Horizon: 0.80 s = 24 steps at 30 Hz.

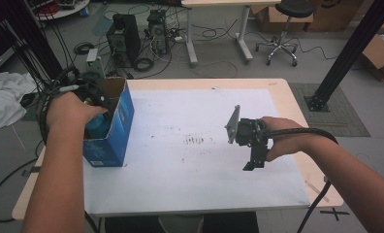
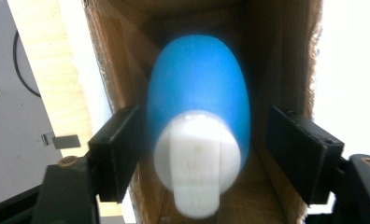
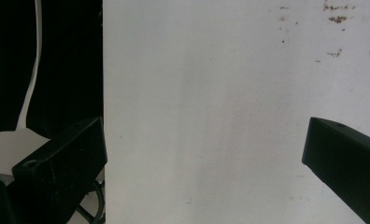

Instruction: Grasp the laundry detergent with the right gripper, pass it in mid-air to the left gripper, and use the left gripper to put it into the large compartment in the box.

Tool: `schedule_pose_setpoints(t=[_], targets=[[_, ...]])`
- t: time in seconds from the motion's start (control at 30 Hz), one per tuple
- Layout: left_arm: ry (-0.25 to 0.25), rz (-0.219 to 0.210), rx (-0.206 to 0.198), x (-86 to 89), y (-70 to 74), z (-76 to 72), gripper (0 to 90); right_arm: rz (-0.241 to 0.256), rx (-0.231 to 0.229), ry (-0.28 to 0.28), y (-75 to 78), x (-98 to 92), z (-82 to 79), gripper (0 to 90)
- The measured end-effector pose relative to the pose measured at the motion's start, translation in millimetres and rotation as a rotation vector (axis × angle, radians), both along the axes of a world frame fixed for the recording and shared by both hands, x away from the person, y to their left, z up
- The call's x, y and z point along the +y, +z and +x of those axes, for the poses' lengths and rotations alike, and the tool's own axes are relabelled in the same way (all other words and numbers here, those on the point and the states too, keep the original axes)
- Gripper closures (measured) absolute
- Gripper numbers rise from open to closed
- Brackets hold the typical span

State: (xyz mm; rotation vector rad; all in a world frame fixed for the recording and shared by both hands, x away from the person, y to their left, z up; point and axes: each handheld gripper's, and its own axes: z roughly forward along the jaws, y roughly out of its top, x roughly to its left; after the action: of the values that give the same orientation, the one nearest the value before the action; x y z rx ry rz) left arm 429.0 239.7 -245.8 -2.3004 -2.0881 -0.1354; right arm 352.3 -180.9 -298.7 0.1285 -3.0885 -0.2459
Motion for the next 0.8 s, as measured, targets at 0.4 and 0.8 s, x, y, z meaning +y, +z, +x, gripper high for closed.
schedule_pose_setpoints(t=[0.4,0.8], targets=[[-0.025,0.018,-0.024,-5.9,25.6,-4.9,24.8,0.000,0.000,0.004,1.0,2.8,-1.2,0.0],[-0.075,0.032,-0.040,-11.4,53.0,-11.7,15.7,-0.003,0.003,0.004,0.9,5.0,-0.6,0.0]])
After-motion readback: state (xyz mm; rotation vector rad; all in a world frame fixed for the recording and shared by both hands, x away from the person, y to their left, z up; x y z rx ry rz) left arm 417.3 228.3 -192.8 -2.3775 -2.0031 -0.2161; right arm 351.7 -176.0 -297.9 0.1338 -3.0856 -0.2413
